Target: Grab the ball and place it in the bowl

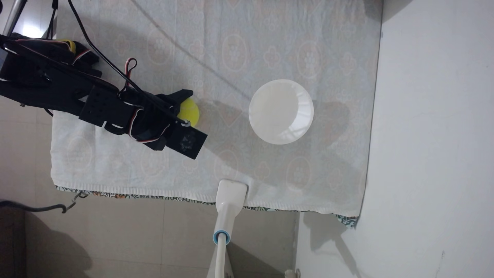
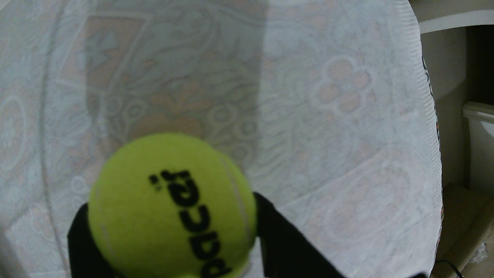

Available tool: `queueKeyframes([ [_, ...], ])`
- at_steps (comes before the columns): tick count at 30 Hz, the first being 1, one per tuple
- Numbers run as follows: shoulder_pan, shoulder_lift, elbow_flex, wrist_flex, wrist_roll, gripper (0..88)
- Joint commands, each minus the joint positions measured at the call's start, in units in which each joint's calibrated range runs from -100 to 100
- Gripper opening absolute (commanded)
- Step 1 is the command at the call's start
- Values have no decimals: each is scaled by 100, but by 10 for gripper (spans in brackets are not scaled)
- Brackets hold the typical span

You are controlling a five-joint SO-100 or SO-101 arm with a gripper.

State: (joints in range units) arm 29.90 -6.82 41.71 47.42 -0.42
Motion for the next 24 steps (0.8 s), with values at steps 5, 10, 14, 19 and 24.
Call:
queueKeyframes([
  [5, -38, 10, -77, -163, 34, 282],
  [10, 17, -30, -95, -138, 132, 242],
  [14, 83, -111, -241, 92, 147, 218],
  [19, 6, -465, -513, 659, 151, 207],
  [24, -324, -1076, -559, 922, 181, 203],
])
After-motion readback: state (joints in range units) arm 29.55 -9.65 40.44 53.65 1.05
